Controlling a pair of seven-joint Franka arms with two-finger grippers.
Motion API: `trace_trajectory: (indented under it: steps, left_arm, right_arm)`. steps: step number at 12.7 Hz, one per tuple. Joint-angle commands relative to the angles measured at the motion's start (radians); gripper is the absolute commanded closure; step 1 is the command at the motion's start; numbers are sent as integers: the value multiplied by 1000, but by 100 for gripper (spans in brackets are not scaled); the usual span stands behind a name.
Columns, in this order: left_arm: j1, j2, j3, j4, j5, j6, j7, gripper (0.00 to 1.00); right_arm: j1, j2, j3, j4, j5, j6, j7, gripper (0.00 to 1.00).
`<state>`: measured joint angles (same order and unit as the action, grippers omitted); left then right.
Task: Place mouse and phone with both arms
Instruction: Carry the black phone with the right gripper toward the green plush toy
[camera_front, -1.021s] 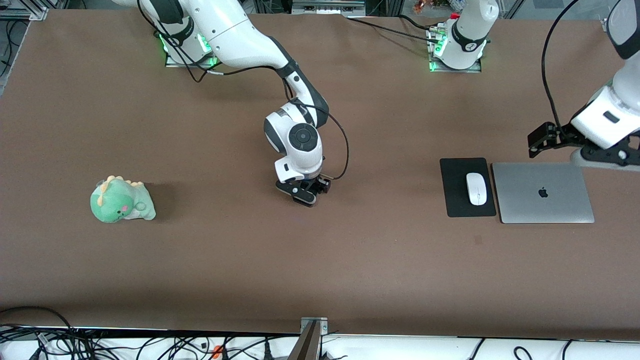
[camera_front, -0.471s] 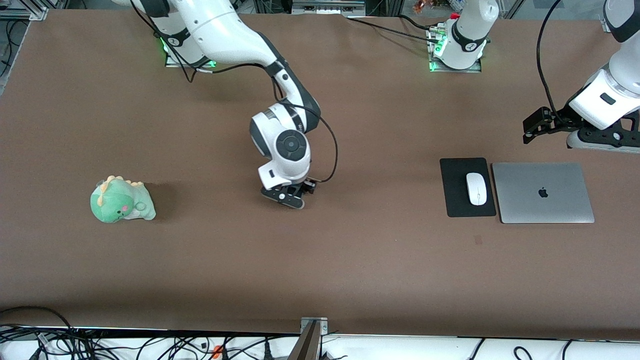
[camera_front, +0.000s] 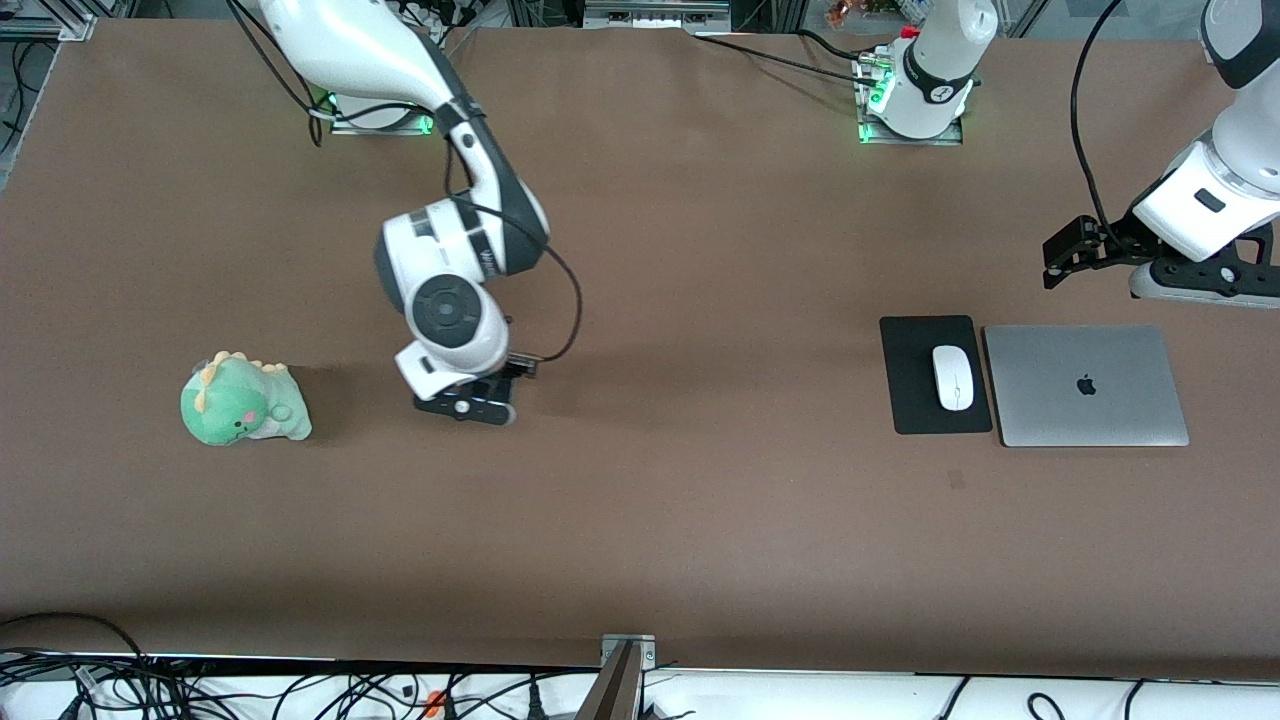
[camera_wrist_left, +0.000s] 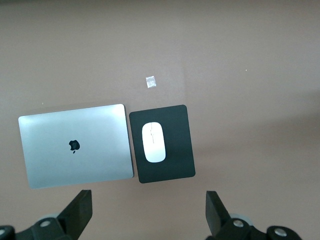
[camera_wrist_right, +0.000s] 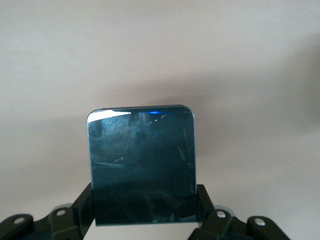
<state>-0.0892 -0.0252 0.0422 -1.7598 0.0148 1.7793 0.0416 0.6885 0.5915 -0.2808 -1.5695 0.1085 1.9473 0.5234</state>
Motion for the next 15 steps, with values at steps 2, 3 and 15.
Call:
trace_trajectory:
  steps: [2, 3, 15]
  left_arm:
    - [0, -21, -1, -12, 16, 11, -12, 0]
    - [0, -21, -1, -10, 16, 9, -12, 0]
    - [0, -22, 4, -12, 16, 8, -12, 0]
  right_arm:
    - [5, -169, -81, -301, 3, 117, -185, 30]
    - [3, -186, -109, -373, 3, 189, -227, 30]
    - [-43, -157, -143, -589, 5, 496, -327, 26]
